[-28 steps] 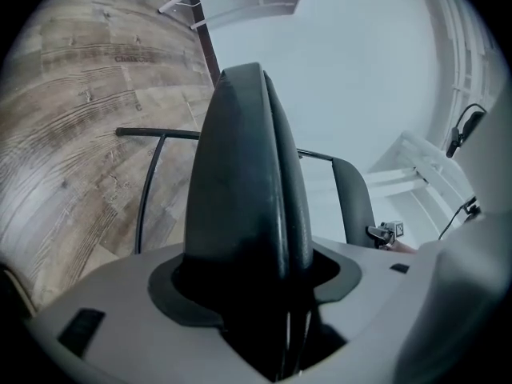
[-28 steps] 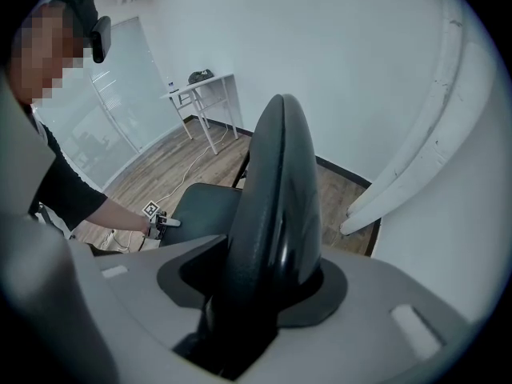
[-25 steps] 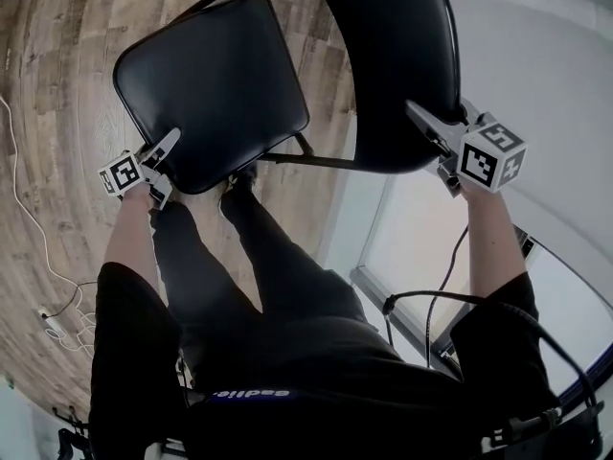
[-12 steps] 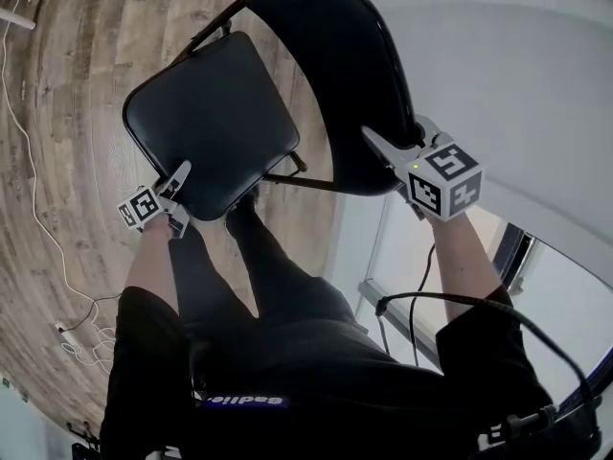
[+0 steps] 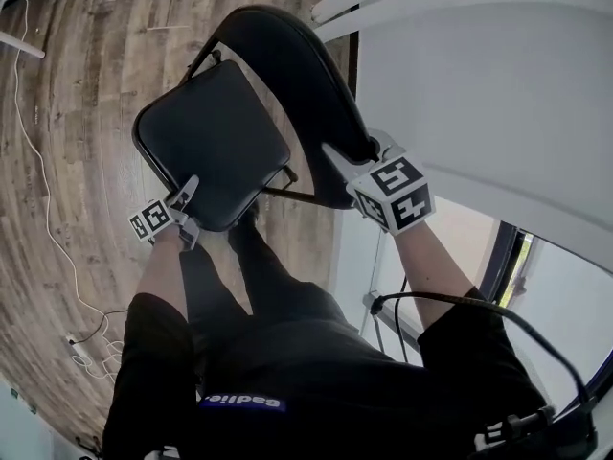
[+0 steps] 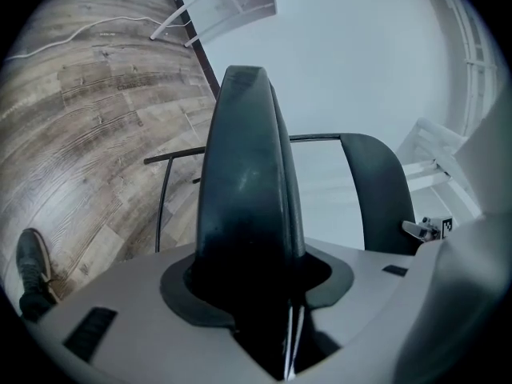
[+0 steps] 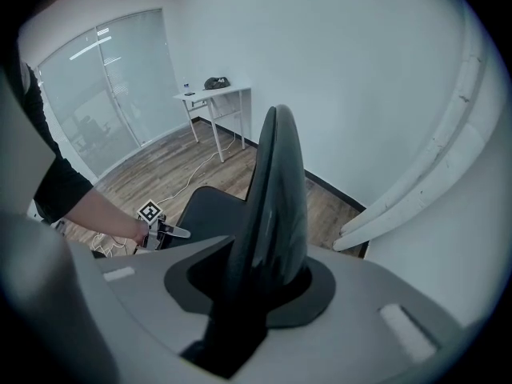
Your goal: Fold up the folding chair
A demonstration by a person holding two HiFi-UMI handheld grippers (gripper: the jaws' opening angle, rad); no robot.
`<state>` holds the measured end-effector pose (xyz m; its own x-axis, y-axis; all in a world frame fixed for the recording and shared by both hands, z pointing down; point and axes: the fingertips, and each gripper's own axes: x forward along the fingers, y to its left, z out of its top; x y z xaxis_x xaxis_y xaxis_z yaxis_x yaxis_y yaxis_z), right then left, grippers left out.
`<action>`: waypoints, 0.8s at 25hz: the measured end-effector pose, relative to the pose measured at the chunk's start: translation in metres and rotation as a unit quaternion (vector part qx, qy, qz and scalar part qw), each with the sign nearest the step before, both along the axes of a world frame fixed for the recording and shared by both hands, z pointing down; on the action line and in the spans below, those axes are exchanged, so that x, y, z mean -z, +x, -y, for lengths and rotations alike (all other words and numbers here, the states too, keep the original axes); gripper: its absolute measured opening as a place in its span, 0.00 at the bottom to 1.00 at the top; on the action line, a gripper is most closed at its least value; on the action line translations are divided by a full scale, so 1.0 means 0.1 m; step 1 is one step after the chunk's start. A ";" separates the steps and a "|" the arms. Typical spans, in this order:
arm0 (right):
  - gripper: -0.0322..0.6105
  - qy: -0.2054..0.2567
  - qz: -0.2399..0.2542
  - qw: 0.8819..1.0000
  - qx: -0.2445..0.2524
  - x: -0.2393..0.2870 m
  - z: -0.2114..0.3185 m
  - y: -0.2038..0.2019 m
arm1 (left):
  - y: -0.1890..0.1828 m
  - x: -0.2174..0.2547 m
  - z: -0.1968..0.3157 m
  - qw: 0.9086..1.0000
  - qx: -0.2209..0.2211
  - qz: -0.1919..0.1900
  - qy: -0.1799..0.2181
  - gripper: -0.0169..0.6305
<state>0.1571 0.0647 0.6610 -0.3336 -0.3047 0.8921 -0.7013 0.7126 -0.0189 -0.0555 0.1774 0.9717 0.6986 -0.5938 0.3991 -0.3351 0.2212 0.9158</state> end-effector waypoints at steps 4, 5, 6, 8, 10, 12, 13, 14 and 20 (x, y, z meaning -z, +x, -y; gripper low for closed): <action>0.19 0.001 0.009 1.000 -0.001 0.18 -0.04 -0.12 | 0.07 0.23 0.07 1.000 -0.001 0.011 -0.011 0.33; 0.18 0.000 0.010 1.000 0.000 0.21 -0.05 -0.15 | 0.10 0.28 0.08 1.000 0.000 0.013 -0.014 0.33; 0.18 -0.002 0.011 1.000 0.001 0.25 -0.06 -0.18 | 0.13 0.33 0.10 1.000 0.001 0.016 -0.018 0.33; 0.17 -0.003 0.016 1.000 0.002 0.31 -0.09 -0.23 | 0.18 0.44 0.13 1.000 0.000 0.022 -0.021 0.32; 0.17 -0.001 0.017 1.000 0.003 0.37 -0.13 -0.26 | 0.24 0.54 0.16 0.999 -0.001 0.027 -0.023 0.31; 0.16 0.004 0.014 1.000 0.005 0.43 -0.19 -0.28 | 0.33 0.66 0.17 0.999 0.001 0.030 -0.025 0.30; 0.16 0.006 0.011 1.000 0.006 0.47 -0.22 -0.30 | 0.38 0.73 0.18 0.999 0.001 0.030 -0.025 0.29; 0.16 0.008 0.010 1.000 0.007 0.50 -0.25 -0.32 | 0.43 0.80 0.20 0.999 0.002 0.030 -0.024 0.29; 0.17 0.015 0.018 1.000 0.003 0.67 -0.43 -0.47 | 0.67 1.15 0.29 0.999 0.008 0.033 -0.025 0.26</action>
